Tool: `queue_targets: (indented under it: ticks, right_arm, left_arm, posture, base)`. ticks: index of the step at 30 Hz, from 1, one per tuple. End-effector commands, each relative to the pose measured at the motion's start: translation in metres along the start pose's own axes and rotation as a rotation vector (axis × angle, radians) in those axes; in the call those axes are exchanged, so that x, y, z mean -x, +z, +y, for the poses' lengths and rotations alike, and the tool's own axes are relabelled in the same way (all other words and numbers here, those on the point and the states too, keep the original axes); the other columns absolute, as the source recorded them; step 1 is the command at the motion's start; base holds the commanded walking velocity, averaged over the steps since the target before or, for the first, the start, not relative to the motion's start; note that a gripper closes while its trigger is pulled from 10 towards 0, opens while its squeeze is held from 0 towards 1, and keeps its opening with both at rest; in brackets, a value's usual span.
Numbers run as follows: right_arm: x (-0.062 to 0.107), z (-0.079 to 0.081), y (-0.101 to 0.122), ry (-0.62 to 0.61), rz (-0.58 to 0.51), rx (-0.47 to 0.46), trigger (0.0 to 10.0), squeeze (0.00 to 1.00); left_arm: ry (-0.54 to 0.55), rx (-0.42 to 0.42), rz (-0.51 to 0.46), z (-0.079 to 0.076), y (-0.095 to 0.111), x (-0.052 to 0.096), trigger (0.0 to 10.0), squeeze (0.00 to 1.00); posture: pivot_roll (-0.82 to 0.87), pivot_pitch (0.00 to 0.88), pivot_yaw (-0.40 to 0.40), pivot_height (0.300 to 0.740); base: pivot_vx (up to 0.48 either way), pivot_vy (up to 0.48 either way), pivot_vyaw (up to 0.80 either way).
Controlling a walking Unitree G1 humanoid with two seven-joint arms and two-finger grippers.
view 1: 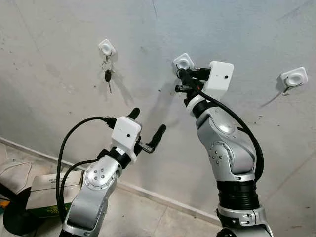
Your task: Hang keys on a hook
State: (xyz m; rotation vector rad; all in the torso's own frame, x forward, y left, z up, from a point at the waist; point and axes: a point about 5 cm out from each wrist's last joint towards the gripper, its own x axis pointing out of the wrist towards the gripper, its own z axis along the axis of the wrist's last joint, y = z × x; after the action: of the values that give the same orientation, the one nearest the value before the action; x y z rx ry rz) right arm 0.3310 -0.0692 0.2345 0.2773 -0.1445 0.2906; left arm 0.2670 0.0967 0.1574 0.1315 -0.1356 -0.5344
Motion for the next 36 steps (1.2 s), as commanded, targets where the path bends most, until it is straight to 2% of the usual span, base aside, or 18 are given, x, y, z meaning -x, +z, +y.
queue_targets:
  ticks: [1,36]
  right_arm:
    - [-0.0031,0.0061,0.0015,0.011,-0.007,0.014,10.0,0.00]
    - [-0.0052,0.0028,-0.0059,-0.027,0.003,0.092,10.0,0.00]
  left_arm:
    - [-0.005,-0.015,-0.001,-0.0005,0.0013,-0.0017,10.0,0.00]
    - [-0.003,-0.013,0.000,-0.0007,0.0014,-0.0021,10.0,0.00]
  posture:
    - [0.08,0.000,0.011,0.740]
    - [0.08,0.000,0.008,0.740]
  base:
    - [0.000,0.000,0.00]
    - [0.000,0.000,0.00]
